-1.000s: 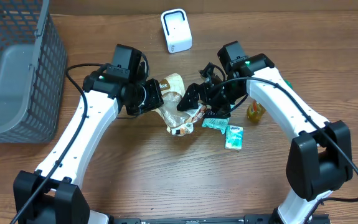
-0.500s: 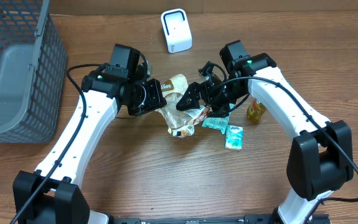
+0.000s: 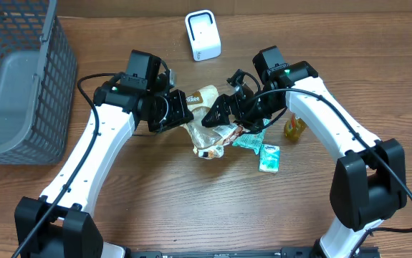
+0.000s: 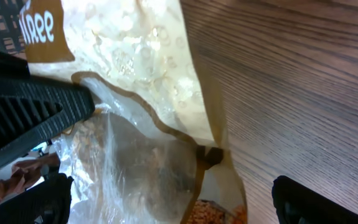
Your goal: Scan the item barcode
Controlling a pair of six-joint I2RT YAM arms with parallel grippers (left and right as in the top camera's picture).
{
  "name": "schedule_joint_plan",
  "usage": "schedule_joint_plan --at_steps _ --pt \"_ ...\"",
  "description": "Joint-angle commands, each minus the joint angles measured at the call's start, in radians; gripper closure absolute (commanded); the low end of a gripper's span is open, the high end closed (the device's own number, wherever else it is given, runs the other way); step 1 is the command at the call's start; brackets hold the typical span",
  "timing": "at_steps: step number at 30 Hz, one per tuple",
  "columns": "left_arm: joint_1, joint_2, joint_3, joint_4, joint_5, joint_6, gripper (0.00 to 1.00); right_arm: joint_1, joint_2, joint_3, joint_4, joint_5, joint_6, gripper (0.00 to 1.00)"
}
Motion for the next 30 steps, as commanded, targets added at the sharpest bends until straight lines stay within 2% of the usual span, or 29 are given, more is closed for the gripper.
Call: schedule_joint_plan --at_steps 1,8,11,14,18,24,30 --pt "0.032 -0.012 0.004 0.019 -0.004 0.023 0.96 -0.007 -0.015 -0.006 0.017 -0.026 -0.013 0.0" --pt "0.096 -0.012 0.004 0.025 -0.002 0.024 0.96 -0.022 -0.015 -0.006 0.028 -0.102 -0.012 0.01" --pt "0.105 -0.012 0.004 0.036 -0.002 0.032 0.96 -0.022 -0.015 -0.006 0.051 -0.168 0.003 0.04" --pt "0.105 -0.012 0.004 0.051 -0.002 0.036 0.96 -0.022 -0.015 -0.006 0.096 -0.194 0.097 0.12" --pt "0.1 -0.012 0.004 0.079 -0.002 0.036 0.96 -0.021 -0.015 -0.006 0.182 -0.19 0.223 0.14" --pt "0.1 -0.012 0.004 0.098 -0.008 0.04 0.96 -0.019 -0.015 -0.006 0.249 -0.184 0.31 0.3" --pt "0.098 -0.012 0.004 0.106 -0.007 0.04 0.96 -0.019 -0.015 -0.006 0.249 -0.04 0.387 0.44"
